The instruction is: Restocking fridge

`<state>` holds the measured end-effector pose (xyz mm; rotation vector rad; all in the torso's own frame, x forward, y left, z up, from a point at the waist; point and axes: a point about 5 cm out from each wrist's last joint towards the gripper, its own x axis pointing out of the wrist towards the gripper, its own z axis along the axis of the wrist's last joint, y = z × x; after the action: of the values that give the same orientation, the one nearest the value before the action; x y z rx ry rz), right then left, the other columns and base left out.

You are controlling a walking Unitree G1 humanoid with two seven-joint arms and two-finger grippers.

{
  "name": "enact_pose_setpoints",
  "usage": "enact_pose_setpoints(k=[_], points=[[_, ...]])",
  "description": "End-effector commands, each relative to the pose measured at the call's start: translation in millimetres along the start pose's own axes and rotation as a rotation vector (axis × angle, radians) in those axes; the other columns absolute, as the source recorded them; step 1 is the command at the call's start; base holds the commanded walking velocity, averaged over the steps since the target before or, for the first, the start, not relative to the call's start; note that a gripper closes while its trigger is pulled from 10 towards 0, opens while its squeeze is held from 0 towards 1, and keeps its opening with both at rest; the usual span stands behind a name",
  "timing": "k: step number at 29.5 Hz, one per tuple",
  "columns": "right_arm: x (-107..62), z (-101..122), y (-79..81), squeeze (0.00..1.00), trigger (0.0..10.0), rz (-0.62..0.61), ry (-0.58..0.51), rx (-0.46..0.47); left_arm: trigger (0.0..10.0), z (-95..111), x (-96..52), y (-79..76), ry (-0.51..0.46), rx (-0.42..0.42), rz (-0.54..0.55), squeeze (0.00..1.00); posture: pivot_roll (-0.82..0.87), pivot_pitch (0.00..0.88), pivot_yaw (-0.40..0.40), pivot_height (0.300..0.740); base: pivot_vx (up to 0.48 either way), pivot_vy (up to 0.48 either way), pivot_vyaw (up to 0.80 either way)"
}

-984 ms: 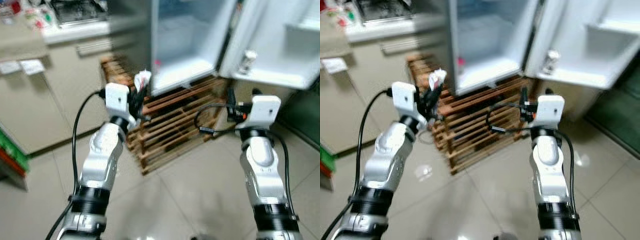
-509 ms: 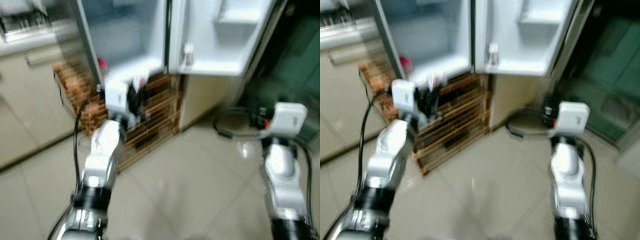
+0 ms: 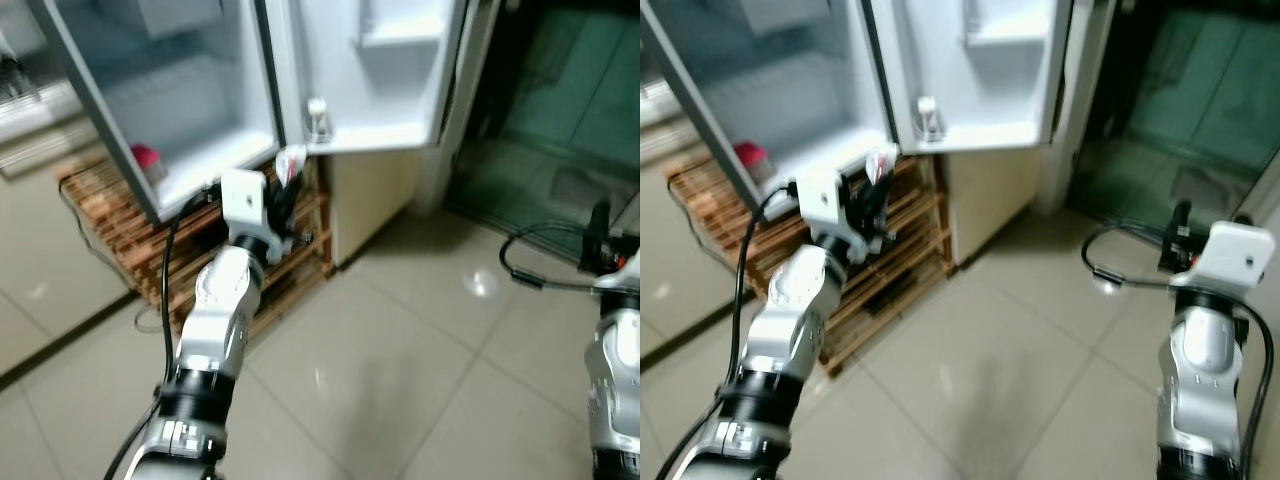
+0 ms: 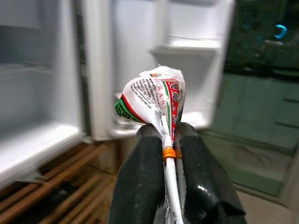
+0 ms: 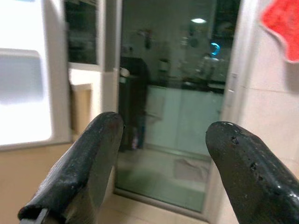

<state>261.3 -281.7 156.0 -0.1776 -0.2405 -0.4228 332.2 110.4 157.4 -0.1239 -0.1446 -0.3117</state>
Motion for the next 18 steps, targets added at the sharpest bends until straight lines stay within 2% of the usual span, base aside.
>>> enact_pose_setpoints(k=[1, 9, 12, 14, 15, 16, 17, 18], points=[[-1.0, -0.3, 10.2, 0.0, 10.0, 0.024, 0.014, 0.032, 10.0, 2.0, -0.6, 10.1, -0.004, 0.004, 0.032, 0.0, -0.16, 0.0, 0.053, 0.74, 0.469, 0.0, 0.0], [-2.8, 4.4, 16.8, 0.0, 10.0, 0.032, 0.003, 0.056, 10.0, 0.3, 0.9, 7.0, 0.004, -0.004, 0.025, 0.0, -0.16, 0.0, 0.055, 0.74, 0.466, 0.0, 0.0], [-5.7, 10.3, 39.1, 0.0, 10.0, 0.112, 0.001, 0.12, 10.0, -0.3, 1.8, 2.7, 0.007, -0.011, 0.003, 0.0, -0.16, 0.0, 0.055, 0.74, 0.465, 0.0, 0.0], [-6.9, 10.9, 44.7, 0.0, 10.0, 0.137, 0.005, 0.134, 10.0, -0.7, 1.7, 2.0, 0.009, -0.012, -0.001, 0.0, -0.16, 0.0, 0.055, 0.74, 0.465, 0.0, 0.0], [-12.3, 11.9, 66.1, 0.0, 10.0, 0.229, 0.021, 0.158, 10.0, -3.5, 0.7, 0.9, 0.022, -0.008, -0.007, 0.0, -0.17, 0.0, 0.052, 0.74, 0.465, 0.0, 0.0], [-12.3, 11.9, 66.1, 0.0, 10.0, 0.229, 0.021, 0.158, 10.0, -3.5, 0.7, 0.9, 0.022, -0.008, -0.007, 0.0, -0.17, 0.0, 0.052, 0.74, 0.465, 0.0, 0.0], [-18.2, 11.1, 84.1, 0.0, 10.0, 0.314, 0.043, 0.176, 10.0, -6.6, -1.3, 1.1, 0.036, -0.007, -0.006, 0.0, -0.16, 0.0, 0.047, 0.74, 0.465, 0.0, 0.0], [-20.7, 10.8, 90.4, 0.0, 10.0, 0.345, 0.047, 0.182, 10.0, -8.0, -2.5, 1.6, 0.042, -0.009, -0.003, 0.0, -0.16, 0.0, 0.047, 0.74, 0.465, 0.0, 0.0]])
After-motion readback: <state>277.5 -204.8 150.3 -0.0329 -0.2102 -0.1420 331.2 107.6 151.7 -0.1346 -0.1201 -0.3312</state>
